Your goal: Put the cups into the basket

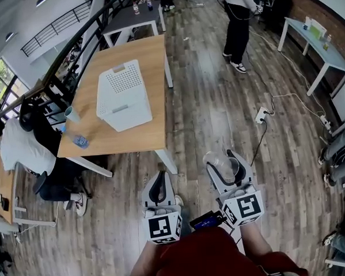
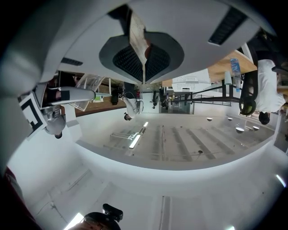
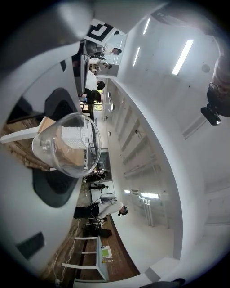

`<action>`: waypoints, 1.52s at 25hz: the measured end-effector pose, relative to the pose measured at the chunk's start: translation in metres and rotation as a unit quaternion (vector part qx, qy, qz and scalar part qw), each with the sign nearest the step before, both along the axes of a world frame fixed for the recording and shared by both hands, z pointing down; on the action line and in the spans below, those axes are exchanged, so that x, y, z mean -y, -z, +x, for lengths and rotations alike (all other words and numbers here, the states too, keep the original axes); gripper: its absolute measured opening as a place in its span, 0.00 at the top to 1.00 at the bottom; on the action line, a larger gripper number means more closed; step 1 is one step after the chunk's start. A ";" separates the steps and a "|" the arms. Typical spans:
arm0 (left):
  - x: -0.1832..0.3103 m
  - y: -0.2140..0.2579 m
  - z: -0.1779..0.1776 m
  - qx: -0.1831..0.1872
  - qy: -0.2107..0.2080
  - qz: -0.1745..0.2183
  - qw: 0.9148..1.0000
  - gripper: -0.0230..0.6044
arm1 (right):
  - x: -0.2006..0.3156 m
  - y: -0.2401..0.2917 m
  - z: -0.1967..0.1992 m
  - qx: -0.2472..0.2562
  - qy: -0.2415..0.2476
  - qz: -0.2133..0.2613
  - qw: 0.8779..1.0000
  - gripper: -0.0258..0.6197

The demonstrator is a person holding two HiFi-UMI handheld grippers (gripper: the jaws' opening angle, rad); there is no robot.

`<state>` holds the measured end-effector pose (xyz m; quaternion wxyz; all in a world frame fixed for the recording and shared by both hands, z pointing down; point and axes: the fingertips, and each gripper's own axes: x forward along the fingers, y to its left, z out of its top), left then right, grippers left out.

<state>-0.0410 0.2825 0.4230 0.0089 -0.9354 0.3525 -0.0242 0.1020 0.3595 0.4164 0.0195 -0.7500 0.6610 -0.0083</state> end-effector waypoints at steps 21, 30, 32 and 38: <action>0.131 0.005 0.056 -0.041 -0.064 -0.018 0.997 0.93 | 0.114 0.026 0.033 -0.041 -0.047 -0.010 0.998 0.52; 0.187 0.011 0.058 -0.049 -0.073 -0.020 0.996 0.93 | 0.170 0.035 0.032 -0.049 -0.046 -0.013 0.998 0.52; 0.198 0.009 0.057 -0.050 -0.072 -0.021 0.996 0.93 | 0.182 0.034 0.031 -0.051 -0.045 -0.015 0.998 0.52; 0.226 0.015 0.051 -0.056 -0.064 -0.023 0.996 0.93 | 0.213 0.038 0.026 -0.051 -0.037 -0.013 0.998 0.52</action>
